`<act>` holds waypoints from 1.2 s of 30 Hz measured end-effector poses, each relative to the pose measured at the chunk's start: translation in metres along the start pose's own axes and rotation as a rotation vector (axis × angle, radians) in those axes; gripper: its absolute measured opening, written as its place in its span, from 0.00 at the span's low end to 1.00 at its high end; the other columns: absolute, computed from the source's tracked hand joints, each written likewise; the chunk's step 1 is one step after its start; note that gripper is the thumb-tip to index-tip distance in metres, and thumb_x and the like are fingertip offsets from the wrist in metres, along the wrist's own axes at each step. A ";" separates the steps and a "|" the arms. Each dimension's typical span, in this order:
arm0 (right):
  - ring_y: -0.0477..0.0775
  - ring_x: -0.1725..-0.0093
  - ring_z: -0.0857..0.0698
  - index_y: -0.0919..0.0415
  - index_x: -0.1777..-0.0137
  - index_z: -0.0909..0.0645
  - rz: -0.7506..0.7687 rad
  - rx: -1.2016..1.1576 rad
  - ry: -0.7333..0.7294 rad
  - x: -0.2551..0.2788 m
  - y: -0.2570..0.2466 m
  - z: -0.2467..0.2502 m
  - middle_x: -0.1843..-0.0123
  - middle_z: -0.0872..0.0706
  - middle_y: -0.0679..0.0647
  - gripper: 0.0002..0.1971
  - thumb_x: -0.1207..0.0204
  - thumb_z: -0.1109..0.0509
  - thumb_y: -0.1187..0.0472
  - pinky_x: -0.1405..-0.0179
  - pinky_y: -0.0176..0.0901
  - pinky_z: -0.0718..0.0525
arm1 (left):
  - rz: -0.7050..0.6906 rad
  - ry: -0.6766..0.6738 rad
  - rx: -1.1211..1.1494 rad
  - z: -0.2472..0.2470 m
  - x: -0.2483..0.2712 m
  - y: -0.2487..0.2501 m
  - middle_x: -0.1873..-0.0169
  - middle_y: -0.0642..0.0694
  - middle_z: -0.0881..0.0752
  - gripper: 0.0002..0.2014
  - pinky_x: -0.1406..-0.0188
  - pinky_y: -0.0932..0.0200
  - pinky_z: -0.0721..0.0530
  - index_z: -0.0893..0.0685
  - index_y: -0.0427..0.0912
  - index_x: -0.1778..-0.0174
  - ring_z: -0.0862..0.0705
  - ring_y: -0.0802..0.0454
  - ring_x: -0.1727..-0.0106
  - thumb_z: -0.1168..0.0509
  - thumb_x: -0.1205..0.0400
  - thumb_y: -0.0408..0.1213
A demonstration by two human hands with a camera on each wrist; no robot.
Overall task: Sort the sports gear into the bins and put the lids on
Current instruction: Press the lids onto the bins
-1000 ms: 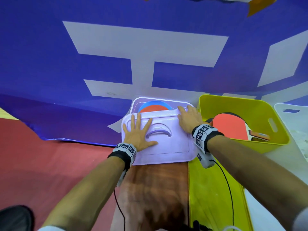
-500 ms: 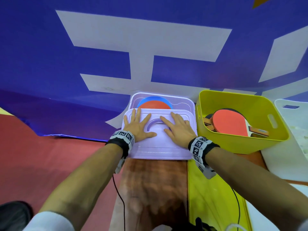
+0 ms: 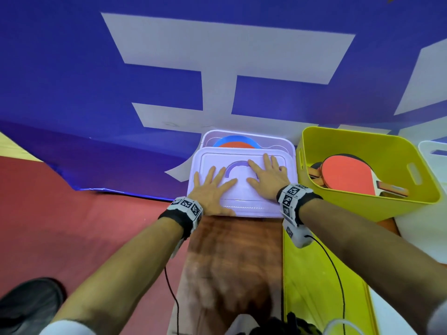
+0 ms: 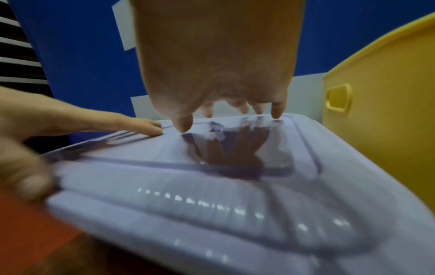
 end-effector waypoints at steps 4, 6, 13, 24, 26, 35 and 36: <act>0.62 0.14 0.63 0.42 0.13 0.54 0.073 -0.026 -0.008 0.020 0.001 -0.007 0.13 0.64 0.60 0.36 0.17 0.47 0.34 0.19 0.65 0.50 | 0.042 -0.008 -0.001 0.008 -0.009 -0.010 0.16 0.50 0.69 0.45 0.24 0.22 0.64 0.59 0.69 0.17 0.71 0.41 0.16 0.42 0.25 0.73; 0.60 0.14 0.65 0.43 0.13 0.54 0.081 -0.041 -0.028 0.029 0.004 -0.016 0.13 0.65 0.58 0.39 0.20 0.45 0.31 0.18 0.65 0.54 | 0.054 -0.015 -0.005 0.013 -0.016 -0.010 0.16 0.50 0.68 0.44 0.24 0.22 0.63 0.59 0.70 0.17 0.71 0.42 0.16 0.43 0.25 0.74; 0.61 0.16 0.72 0.42 0.14 0.65 0.050 0.022 -0.080 0.037 0.019 -0.031 0.15 0.73 0.55 0.58 0.35 0.35 0.22 0.18 0.66 0.65 | 0.145 0.055 0.031 0.017 -0.021 -0.001 0.15 0.46 0.68 0.41 0.23 0.22 0.59 0.58 0.67 0.16 0.69 0.40 0.16 0.47 0.22 0.73; 0.61 0.14 0.57 0.38 0.14 0.54 0.067 0.096 -0.002 0.034 0.023 -0.018 0.12 0.58 0.55 0.39 0.22 0.45 0.29 0.22 0.67 0.46 | 0.133 -0.021 0.078 0.011 -0.010 -0.009 0.16 0.45 0.71 0.51 0.22 0.23 0.56 0.61 0.66 0.16 0.72 0.38 0.17 0.32 0.26 0.66; 0.61 0.14 0.54 0.38 0.15 0.53 0.086 0.137 0.009 0.037 0.024 -0.016 0.12 0.55 0.56 0.38 0.21 0.43 0.31 0.23 0.66 0.43 | 0.121 -0.017 0.079 0.013 -0.008 -0.013 0.15 0.47 0.68 0.49 0.20 0.26 0.55 0.58 0.65 0.16 0.70 0.40 0.16 0.32 0.24 0.62; 0.63 0.17 0.47 0.40 0.16 0.46 0.046 0.106 0.051 0.036 0.025 -0.013 0.15 0.48 0.57 0.32 0.17 0.45 0.36 0.27 0.66 0.35 | 0.099 0.101 0.118 0.027 -0.011 -0.014 0.14 0.46 0.55 0.30 0.17 0.38 0.51 0.45 0.57 0.15 0.57 0.46 0.14 0.43 0.13 0.47; 0.63 0.16 0.50 0.40 0.15 0.48 0.040 0.105 0.039 0.035 0.026 -0.015 0.14 0.51 0.57 0.33 0.18 0.44 0.35 0.26 0.67 0.37 | 0.108 0.090 0.117 0.024 -0.013 -0.015 0.14 0.45 0.57 0.31 0.17 0.38 0.53 0.47 0.58 0.15 0.60 0.45 0.14 0.44 0.13 0.48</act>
Point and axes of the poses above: each hand's wrist, its own x-axis away from the middle knuckle, its own z-axis out of the back of the hand, y = z × x, the point moved 7 cm from there along -x, towards the middle knuckle
